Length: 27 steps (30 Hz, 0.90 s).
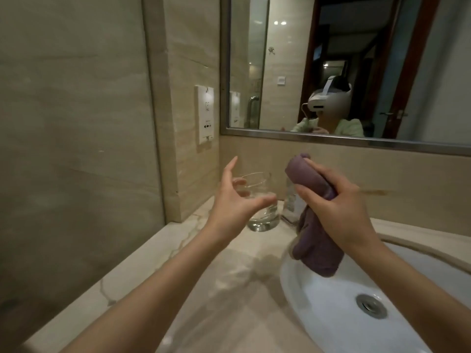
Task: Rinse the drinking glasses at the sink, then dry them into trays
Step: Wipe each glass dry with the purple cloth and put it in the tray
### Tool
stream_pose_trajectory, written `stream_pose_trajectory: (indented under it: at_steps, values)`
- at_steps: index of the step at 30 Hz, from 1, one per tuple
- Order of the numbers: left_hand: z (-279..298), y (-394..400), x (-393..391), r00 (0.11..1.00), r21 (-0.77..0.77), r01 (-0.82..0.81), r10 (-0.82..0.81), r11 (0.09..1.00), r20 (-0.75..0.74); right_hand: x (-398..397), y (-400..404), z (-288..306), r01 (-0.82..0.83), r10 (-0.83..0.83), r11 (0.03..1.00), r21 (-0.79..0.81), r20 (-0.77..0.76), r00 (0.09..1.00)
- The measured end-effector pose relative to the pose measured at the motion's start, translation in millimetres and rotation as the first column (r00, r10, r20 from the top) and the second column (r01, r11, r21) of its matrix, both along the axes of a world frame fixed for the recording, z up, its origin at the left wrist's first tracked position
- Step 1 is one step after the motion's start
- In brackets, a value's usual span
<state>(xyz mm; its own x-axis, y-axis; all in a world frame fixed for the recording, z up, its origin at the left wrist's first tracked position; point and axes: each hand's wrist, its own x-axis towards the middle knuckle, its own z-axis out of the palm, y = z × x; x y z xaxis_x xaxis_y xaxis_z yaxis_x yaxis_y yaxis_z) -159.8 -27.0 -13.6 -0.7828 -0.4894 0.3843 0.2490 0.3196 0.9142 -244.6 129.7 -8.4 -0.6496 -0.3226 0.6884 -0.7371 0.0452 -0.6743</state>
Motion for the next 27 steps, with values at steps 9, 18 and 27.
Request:
stream_pose_trajectory:
  at_steps: [9,18,27]
  values:
    - [-12.3,146.7,-26.2,0.95,0.512,0.304,-0.219,0.803,-0.221,28.2,106.1,-23.7,0.213,-0.223,0.975,-0.065,-0.316,0.922]
    - [-76.6,227.0,-54.6,0.948,0.532,0.267,-0.317,0.803,0.003,10.8,166.0,-94.9,0.455,-0.424,0.891,-0.001,-0.362,0.83]
    - [-88.8,215.3,-63.8,0.967,0.578,0.173,-0.25,0.798,0.055,4.6,125.4,-93.8,0.416,-0.357,0.899,-0.135,0.321,0.877]
